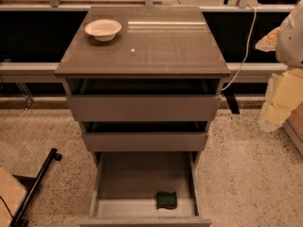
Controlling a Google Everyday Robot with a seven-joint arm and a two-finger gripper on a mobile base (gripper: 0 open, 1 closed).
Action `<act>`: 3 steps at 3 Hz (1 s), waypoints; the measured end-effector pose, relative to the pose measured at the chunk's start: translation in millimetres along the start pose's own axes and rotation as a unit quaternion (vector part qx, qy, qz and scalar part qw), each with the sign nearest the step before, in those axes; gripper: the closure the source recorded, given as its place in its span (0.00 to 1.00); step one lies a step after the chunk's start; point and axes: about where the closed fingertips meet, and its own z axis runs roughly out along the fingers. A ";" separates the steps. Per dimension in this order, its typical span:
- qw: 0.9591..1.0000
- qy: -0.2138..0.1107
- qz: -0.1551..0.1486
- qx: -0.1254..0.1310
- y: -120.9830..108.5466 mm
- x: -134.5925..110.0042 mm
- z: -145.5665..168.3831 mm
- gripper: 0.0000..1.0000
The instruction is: Pick sponge from bottom drawer and place on counter
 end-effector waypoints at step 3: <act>0.997 -0.036 0.064 -0.006 -15.3 1.3 20.2 0.00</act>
Offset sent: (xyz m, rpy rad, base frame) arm 0.0081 0.0025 -0.0069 0.0228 0.0060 -0.0326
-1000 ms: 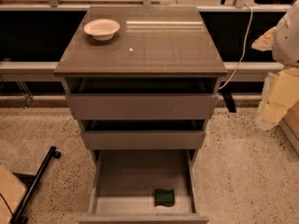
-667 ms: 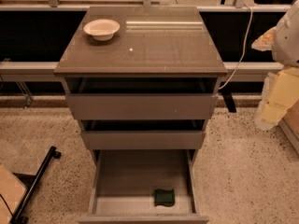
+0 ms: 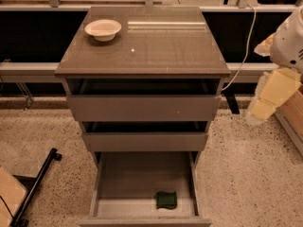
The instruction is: Pick sponge from bottom drawer and place on counter
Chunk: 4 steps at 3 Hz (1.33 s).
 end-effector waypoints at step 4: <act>0.977 0.017 0.214 0.016 -23.6 3.7 91.4 0.00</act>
Offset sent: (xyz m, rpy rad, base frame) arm 0.0593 -0.0228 -0.0973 0.0408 0.0318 -0.6354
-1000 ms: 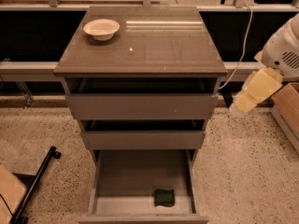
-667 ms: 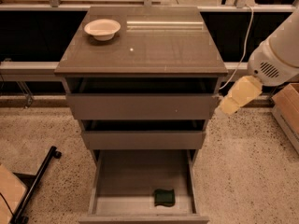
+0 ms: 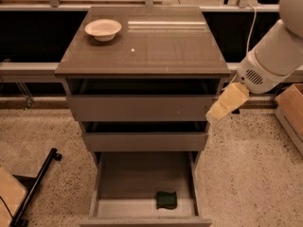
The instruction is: Pick sponge from bottom drawer and place on counter
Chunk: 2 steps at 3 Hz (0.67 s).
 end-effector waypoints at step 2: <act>0.993 0.079 0.074 -0.041 35.3 8.2 131.0 0.00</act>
Offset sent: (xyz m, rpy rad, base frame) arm 0.0193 0.0609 -0.1791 -0.0306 0.2667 -0.1760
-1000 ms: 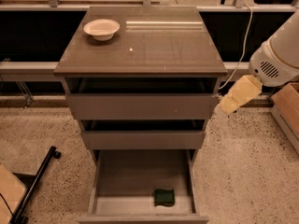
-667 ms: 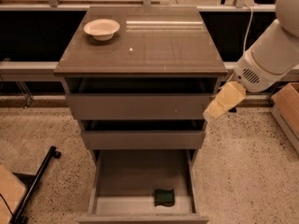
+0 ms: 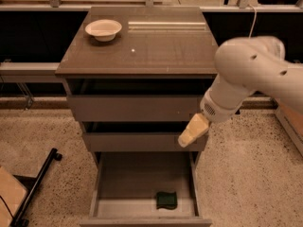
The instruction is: Pick sponge from bottom drawer and place on counter
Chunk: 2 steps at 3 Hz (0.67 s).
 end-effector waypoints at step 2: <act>0.998 -0.006 0.056 -0.020 2.1 0.3 51.6 0.00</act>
Offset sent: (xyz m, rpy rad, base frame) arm 0.0024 0.0063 -0.0442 0.0435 0.0299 -0.0850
